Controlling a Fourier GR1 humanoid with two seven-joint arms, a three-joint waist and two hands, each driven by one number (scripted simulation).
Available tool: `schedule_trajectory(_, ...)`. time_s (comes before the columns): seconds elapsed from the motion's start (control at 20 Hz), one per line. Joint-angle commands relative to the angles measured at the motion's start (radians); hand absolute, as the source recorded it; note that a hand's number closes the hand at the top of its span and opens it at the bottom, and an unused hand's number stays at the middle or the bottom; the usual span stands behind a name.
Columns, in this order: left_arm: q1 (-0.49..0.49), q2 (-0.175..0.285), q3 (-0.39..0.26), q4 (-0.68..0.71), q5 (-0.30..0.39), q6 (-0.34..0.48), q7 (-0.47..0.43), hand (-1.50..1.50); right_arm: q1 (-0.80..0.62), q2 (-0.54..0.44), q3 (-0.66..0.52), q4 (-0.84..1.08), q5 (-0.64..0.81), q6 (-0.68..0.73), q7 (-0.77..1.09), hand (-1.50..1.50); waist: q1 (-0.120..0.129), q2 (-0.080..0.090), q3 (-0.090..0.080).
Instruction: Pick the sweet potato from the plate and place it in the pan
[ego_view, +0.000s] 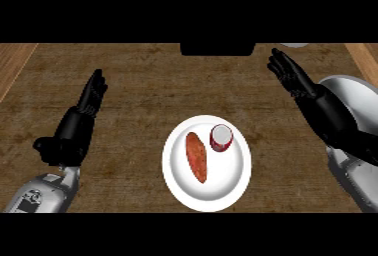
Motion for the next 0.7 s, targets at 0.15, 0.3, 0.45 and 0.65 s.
schedule_trajectory(0.15,0.056,-0.088,-0.063,0.015,0.124,-0.100,0.048,0.00,-0.210,0.133,0.249,0.077,0.194,0.050,0.081,1.50,0.079,0.015,0.004)
schedule_trajectory(0.3,0.089,-0.110,-0.082,0.065,0.152,-0.108,0.083,0.00,-0.366,-0.089,0.269,0.030,0.483,0.056,0.051,1.50,0.060,-0.034,-0.028)
schedule_trajectory(0.45,0.117,-0.130,-0.071,0.070,0.249,-0.189,0.077,0.00,-0.298,0.234,0.397,0.212,0.601,-0.179,0.009,-1.50,0.069,0.017,0.007)
schedule_trajectory(0.65,0.089,-0.122,-0.016,0.111,0.266,-0.207,0.094,0.00,-0.337,0.331,0.332,0.374,0.589,-0.192,-0.212,-1.50,0.024,0.007,0.009)
